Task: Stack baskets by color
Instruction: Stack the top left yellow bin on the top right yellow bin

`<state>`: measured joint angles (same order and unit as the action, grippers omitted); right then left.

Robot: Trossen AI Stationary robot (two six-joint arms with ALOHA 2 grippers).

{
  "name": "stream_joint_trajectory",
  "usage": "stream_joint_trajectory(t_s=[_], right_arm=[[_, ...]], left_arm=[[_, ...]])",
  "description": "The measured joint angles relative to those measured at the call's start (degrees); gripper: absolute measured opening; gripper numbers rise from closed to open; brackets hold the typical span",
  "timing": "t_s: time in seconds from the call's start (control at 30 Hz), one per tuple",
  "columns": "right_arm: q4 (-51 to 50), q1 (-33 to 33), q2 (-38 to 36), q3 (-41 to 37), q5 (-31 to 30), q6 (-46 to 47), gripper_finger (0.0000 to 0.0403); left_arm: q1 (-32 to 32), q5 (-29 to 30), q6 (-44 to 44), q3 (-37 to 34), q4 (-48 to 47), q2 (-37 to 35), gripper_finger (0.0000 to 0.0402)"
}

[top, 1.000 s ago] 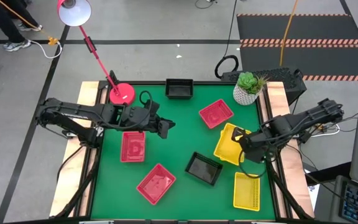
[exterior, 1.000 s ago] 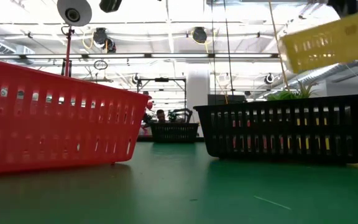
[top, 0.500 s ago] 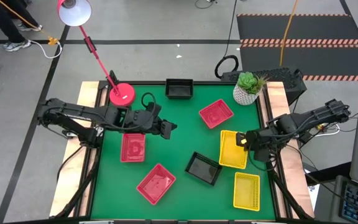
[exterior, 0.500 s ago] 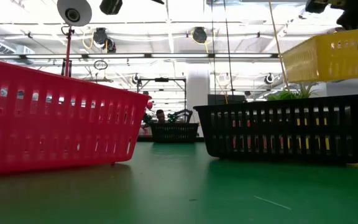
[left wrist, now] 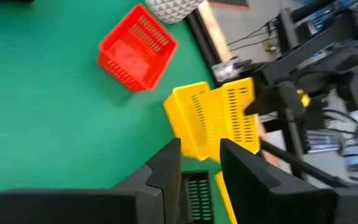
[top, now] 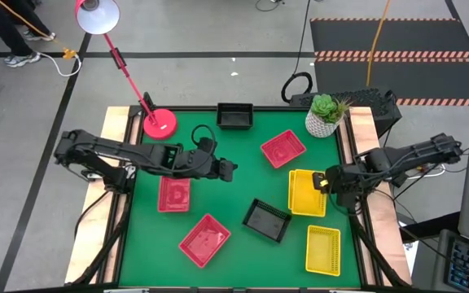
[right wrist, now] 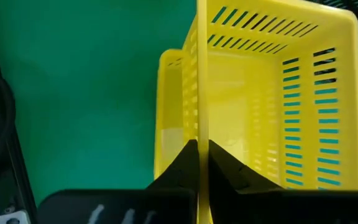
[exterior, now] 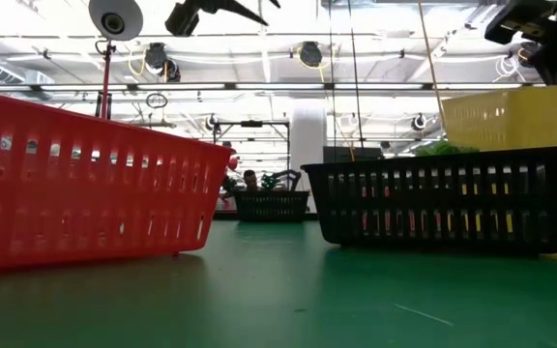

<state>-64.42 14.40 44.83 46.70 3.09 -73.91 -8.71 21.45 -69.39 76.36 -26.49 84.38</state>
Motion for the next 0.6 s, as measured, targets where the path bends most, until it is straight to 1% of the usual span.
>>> stream_joint_trajectory(t_s=[0.2, 0.33, 0.5, 0.6], right_arm=[[1.01, -2.44, -1.51, -2.62, 0.02, -3.46, 0.0003], [1.85, -4.17, -1.61, -4.02, 0.19, -5.73, 0.0003], [3.27, -5.64, -1.61, -5.22, 4.17, -5.38, 0.0003], [3.91, -5.88, -1.57, -5.62, 4.56, -5.05, 0.0003]], left_arm=[[-0.07, 0.31, -2.39, -0.07, 0.5, 1.16, 0.0113], [-0.18, 1.18, -3.26, 0.04, 2.73, 1.79, 0.0113], [-0.43, 1.81, -3.92, 0.02, 4.24, 2.55, 0.0113], [-0.8, 2.01, -4.53, -0.02, 3.97, 2.8, 0.0113]])
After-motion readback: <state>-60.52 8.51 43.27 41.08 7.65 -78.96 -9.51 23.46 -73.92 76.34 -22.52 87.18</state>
